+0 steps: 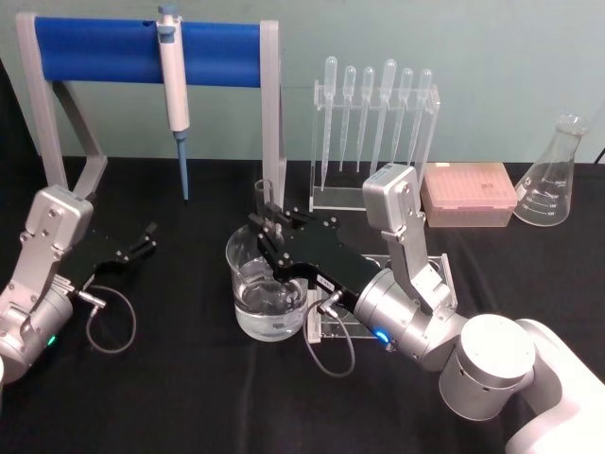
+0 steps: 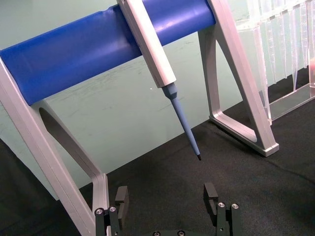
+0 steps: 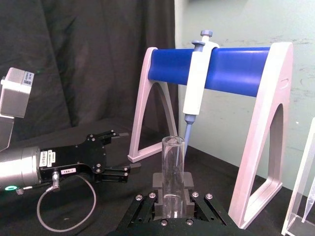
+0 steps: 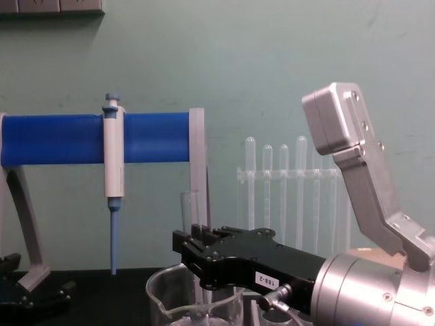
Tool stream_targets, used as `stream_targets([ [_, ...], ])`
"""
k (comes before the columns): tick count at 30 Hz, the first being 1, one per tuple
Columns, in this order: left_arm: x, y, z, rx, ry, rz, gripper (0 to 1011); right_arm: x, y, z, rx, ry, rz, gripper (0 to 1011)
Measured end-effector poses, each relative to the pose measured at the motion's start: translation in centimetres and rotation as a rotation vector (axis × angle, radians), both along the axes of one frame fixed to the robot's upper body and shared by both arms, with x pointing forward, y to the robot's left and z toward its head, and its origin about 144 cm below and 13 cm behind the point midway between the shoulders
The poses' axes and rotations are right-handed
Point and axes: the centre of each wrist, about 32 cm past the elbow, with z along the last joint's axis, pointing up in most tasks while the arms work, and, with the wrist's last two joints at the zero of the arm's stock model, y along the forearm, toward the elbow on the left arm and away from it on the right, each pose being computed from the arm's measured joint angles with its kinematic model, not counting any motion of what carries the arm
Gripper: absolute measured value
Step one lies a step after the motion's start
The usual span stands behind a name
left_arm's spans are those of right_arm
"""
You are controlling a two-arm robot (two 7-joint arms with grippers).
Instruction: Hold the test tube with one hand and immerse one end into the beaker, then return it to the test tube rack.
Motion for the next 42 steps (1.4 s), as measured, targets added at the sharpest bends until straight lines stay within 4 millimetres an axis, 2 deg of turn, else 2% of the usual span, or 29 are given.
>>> stream_targets([
  [42,0.0,0.0,0.0,0.0,0.0,0.0,1000,0.0,0.0,0.0,0.0,0.0,0.0,226],
])
